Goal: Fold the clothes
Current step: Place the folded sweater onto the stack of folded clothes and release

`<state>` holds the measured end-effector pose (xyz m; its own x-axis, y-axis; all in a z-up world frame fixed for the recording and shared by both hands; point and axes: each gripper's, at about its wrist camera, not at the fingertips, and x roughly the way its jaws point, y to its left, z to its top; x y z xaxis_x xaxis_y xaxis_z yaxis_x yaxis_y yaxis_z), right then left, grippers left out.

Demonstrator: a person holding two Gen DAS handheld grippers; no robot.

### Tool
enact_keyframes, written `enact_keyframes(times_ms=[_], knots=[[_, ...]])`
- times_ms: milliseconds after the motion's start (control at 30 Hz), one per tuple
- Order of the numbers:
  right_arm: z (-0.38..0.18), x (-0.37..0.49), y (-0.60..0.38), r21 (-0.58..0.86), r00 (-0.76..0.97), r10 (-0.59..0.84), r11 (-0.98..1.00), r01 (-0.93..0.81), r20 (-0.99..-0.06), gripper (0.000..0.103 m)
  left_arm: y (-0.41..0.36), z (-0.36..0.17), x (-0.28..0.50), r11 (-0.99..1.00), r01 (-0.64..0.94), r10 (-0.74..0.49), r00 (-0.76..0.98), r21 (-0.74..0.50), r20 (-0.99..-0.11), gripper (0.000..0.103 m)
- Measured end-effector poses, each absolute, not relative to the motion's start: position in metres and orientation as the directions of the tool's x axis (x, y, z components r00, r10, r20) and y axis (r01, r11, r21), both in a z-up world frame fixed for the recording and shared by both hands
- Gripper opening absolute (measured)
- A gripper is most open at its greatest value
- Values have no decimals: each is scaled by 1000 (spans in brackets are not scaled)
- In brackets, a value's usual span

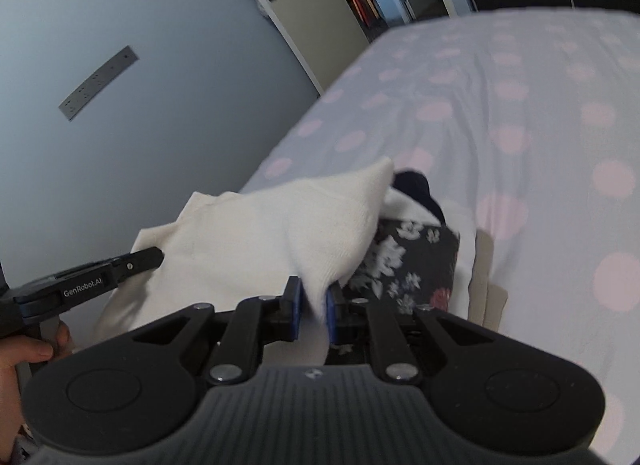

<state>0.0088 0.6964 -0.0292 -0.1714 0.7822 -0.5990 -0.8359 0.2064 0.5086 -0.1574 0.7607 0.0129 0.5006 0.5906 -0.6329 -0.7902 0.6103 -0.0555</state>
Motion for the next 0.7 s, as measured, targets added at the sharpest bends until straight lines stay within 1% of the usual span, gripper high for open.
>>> enact_keyframes(times_ms=[167, 267, 333, 367, 400, 467, 600, 700], knots=[[-54, 15, 703, 557, -202, 786, 208, -804, -585, 17, 787, -16, -160, 585, -806, 568, 485, -88, -665, 13], [-51, 14, 706, 551, -196, 779, 218, -806, -596, 18, 787, -19, -163, 573, -814, 572, 482, -98, -664, 13], [-42, 10, 708, 514, -174, 768, 224, -828, -616, 25, 783, -9, -164, 575, -813, 581, 481, -88, -656, 14], [-37, 9, 709, 493, -161, 767, 222, -841, -621, 35, 780, -3, -165, 577, -813, 586, 482, -82, -651, 15], [-29, 7, 707, 466, -145, 769, 215, -858, -622, 38, 777, 4, -166, 578, -812, 592, 484, -79, -644, 17], [-14, 2, 695, 411, -115, 781, 193, -891, -614, 38, 767, 20, -173, 582, -810, 608, 496, -77, -621, 17], [12, -9, 670, 361, -119, 802, 127, -924, -585, 38, 736, 44, -188, 631, -775, 605, 524, -40, -599, 17], [21, -36, 653, 301, -156, 802, 30, -953, -576, 38, 711, 58, -199, 668, -744, 595, 542, -10, -593, 17]])
